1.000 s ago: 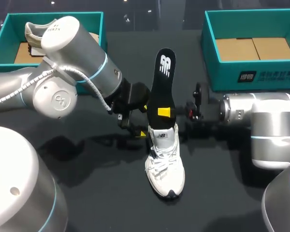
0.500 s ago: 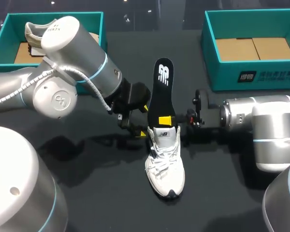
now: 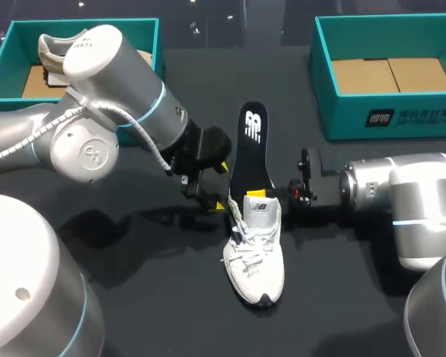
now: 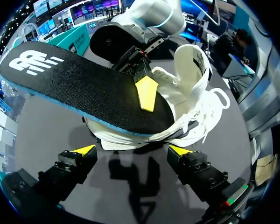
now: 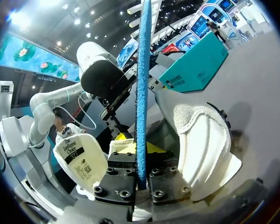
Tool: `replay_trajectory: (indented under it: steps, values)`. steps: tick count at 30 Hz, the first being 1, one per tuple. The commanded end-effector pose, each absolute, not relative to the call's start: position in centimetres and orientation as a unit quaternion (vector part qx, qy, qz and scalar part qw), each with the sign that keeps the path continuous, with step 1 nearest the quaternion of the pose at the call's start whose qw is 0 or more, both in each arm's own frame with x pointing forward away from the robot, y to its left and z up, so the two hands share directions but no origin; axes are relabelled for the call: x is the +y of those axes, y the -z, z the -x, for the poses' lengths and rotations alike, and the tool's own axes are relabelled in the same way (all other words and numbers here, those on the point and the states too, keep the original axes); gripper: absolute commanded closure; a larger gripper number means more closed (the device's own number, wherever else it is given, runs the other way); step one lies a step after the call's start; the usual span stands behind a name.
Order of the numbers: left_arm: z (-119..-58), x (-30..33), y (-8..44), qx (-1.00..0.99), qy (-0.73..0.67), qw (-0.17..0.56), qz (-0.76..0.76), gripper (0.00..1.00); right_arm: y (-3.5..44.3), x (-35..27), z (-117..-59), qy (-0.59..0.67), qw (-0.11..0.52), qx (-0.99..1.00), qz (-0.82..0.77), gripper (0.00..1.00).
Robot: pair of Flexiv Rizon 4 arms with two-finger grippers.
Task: Take the shoe out of the shoebox, open the shoe tongue, remove and reinsert the insole, then place the shoe into the shoebox
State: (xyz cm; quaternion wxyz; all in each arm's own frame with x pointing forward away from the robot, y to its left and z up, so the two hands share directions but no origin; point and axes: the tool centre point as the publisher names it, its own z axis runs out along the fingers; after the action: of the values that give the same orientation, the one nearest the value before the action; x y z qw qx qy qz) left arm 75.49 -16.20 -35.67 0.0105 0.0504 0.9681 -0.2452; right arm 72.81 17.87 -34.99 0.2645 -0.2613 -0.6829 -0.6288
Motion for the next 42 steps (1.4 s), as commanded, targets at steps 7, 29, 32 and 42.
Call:
replay_trajectory:
  steps: [7, 29, 32, 42]
  values:
    - [-75.4, -16.2, 35.6, 0.968, 0.244, 0.011, -0.050, 0.00, 35.2, 18.7, -72.3, 0.630, 0.265, -0.686, 0.249, 0.70]
    - [-75.4, -16.2, 35.6, 0.968, 0.244, 0.011, -0.050, 0.00, 32.1, 19.0, -73.6, 0.623, 0.250, -0.703, 0.236, 0.63]
    - [-75.4, -16.2, 35.6, 0.968, 0.244, 0.011, -0.050, 0.00, 31.8, 18.8, -73.8, 0.622, 0.252, -0.701, 0.242, 0.62]
    - [-75.4, -16.2, 35.6, 0.968, 0.244, 0.011, -0.050, 0.00, 30.8, 19.0, -75.4, 0.605, 0.269, -0.702, 0.261, 0.65]
